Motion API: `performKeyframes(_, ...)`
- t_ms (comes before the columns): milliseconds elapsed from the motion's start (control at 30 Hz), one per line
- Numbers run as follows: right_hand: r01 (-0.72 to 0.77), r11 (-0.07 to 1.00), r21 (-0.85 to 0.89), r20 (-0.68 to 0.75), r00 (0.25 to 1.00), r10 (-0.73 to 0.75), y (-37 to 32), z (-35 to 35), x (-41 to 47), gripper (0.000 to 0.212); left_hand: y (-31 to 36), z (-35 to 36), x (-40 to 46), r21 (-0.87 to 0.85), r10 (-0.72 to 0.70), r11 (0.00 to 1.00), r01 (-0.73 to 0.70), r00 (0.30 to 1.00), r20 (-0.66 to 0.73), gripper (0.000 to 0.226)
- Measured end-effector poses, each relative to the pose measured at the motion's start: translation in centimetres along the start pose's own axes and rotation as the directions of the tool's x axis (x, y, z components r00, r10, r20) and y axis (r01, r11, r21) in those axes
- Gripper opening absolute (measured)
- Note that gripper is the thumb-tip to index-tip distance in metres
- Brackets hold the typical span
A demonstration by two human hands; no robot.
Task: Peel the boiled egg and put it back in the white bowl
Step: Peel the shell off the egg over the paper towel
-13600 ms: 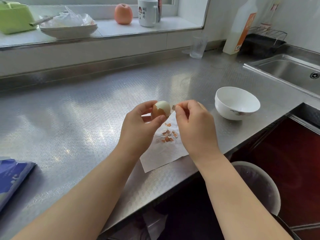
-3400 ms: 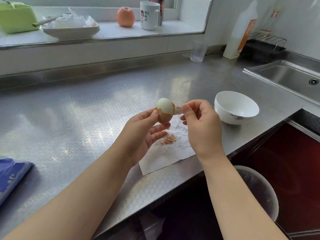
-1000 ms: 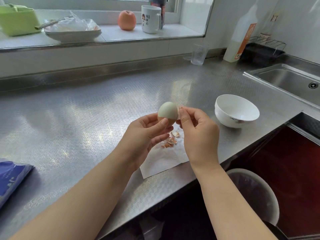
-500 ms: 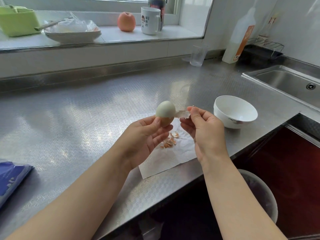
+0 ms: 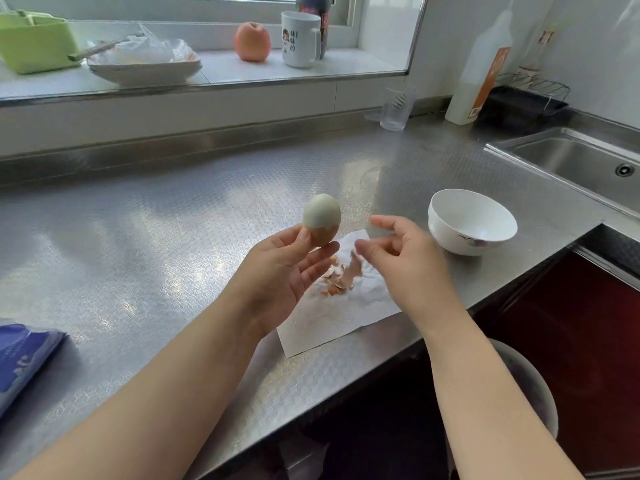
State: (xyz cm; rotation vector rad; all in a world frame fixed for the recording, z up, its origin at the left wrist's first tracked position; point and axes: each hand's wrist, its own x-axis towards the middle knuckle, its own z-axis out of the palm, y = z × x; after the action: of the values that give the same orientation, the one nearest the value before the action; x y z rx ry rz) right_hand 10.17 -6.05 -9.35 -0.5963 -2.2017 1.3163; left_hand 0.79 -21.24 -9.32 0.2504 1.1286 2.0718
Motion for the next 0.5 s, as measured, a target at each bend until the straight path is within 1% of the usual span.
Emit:
performKeyframes(33,0.011,0.997,-0.076,0.039,0.999,-0.008,0.13,0.13,-0.27,0.028,0.0,0.05,-0.02,-0.015,0.005,1.0,-0.005,1.0,-0.005,0.032)
performKeyframes(67,0.035,0.99,-0.14,0.057,0.998,-0.027,0.13,0.27,-0.51,0.028,-0.02,0.08,-0.04,-0.028,0.009,1.0,-0.009,1.0,-0.011,0.035)
performKeyframes(133,0.108,0.961,-0.256,0.028,0.994,-0.104,0.02,0.38,-0.75,0.021,-0.07,0.07,-0.04,-0.03,0.013,0.999,-0.014,1.0,-0.026,0.036)
performKeyframes(167,0.128,0.947,-0.293,0.006,0.991,-0.132,-0.05,0.29,-0.72,0.02,-0.07,0.05,-0.03,-0.024,0.017,1.0,-0.018,0.999,-0.034,0.035)
performKeyframes(200,0.136,0.935,-0.327,0.015,0.99,-0.139,-0.14,0.09,-0.7,0.02,-0.06,0.03,-0.02,-0.018,0.023,1.0,-0.023,0.999,-0.04,0.033)
performKeyframes(233,0.142,0.92,-0.366,0.074,0.99,-0.123,-0.17,-0.1,-0.67,0.023,-0.05,0.01,0.01,-0.014,0.031,0.999,-0.031,0.999,-0.045,0.032)
performKeyframes(300,0.162,0.868,-0.469,0.25,0.967,-0.045,-0.11,-0.22,-0.82,0.04,0.02,0.0,0.04,-0.003,0.047,0.999,-0.048,0.997,-0.056,0.031)
performKeyframes(333,0.168,0.843,-0.511,0.284,0.959,-0.019,-0.02,-0.22,-0.97,0.042,0.05,0.03,0.04,0.006,0.052,0.999,-0.052,0.997,-0.059,0.031)
performKeyframes(400,0.163,0.832,-0.53,0.224,0.973,-0.048,-0.02,-0.22,-1.15,0.029,0.02,0.08,0.04,0.028,0.061,0.998,-0.059,0.996,-0.061,0.032)
performKeyframes(433,0.166,0.843,-0.512,0.184,0.98,-0.081,0.04,-0.23,-1.15,0.02,-0.03,0.1,0.03,0.038,0.065,0.997,-0.063,0.996,-0.06,0.032)
performKeyframes(500,0.189,0.859,-0.475,0.148,0.98,-0.133,0.27,-0.22,-1.11,0.01,-0.11,0.13,0.0,0.05,0.068,0.997,-0.065,0.996,-0.055,0.032)
